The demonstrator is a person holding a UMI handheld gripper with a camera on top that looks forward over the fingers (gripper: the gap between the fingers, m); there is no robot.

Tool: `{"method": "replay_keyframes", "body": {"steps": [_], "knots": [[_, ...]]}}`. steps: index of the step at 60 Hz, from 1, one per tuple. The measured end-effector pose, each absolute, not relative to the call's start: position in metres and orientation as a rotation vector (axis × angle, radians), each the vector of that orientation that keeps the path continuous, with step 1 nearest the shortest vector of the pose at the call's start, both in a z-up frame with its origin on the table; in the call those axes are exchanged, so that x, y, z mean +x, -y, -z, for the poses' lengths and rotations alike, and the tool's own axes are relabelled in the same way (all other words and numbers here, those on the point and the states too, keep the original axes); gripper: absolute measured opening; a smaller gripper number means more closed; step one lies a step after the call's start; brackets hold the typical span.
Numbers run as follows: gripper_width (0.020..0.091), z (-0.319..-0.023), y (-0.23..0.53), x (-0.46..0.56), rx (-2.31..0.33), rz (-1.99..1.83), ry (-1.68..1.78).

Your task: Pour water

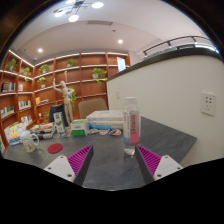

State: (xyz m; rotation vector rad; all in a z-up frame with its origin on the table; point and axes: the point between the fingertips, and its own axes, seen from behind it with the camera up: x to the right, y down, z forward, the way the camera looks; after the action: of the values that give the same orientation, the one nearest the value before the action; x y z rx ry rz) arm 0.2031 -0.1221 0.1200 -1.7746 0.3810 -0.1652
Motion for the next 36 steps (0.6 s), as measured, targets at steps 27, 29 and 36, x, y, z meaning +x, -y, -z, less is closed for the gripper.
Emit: {"method": "replay_keyframes", "body": {"steps": [27, 29, 36], "knots": [[0.0842, -0.115, 0.091, 0.319, -1.72, 0.324, -0.315], [0.0827, -0.114, 0.089, 0.317, -1.712, 0.325, -0.298], [0.0593, -0.114, 0.069, 0.329, -1.688, 0.318, -0.266]]}}
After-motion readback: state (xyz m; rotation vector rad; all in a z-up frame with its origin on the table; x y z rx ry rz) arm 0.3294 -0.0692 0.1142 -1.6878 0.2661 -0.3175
